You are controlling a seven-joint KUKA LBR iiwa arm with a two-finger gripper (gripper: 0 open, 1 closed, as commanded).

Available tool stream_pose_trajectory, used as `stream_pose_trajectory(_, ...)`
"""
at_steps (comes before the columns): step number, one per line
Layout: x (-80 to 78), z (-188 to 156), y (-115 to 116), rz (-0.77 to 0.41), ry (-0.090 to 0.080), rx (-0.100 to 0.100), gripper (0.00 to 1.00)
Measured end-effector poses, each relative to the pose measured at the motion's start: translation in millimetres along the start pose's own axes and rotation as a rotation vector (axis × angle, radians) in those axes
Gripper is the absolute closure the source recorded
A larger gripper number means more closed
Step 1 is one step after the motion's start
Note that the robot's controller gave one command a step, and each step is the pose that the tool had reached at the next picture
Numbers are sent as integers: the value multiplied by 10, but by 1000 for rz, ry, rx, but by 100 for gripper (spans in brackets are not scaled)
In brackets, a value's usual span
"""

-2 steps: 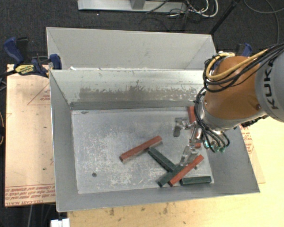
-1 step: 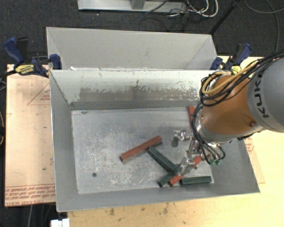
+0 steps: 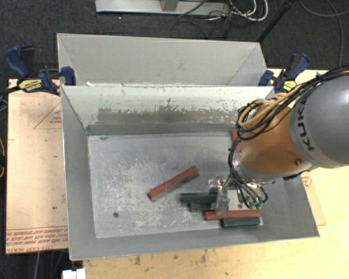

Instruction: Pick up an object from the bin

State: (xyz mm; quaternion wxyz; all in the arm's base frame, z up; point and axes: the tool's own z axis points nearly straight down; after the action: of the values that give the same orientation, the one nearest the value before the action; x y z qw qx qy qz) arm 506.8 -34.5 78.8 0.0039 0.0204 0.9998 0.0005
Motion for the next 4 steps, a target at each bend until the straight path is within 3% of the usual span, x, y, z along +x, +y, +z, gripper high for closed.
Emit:
stream_pose_trajectory(1, 0, 0, 0, 0, 0, 0, 100)
stream_pose_trajectory(2, 68, -523, -1, 8, 13, 0, 100)
stream_pose_trajectory(3, -180, -664, 164, -20, 6, 0, 0)
stream_pose_trajectory(4, -181, -666, 163, -20, 5, 0, 0)
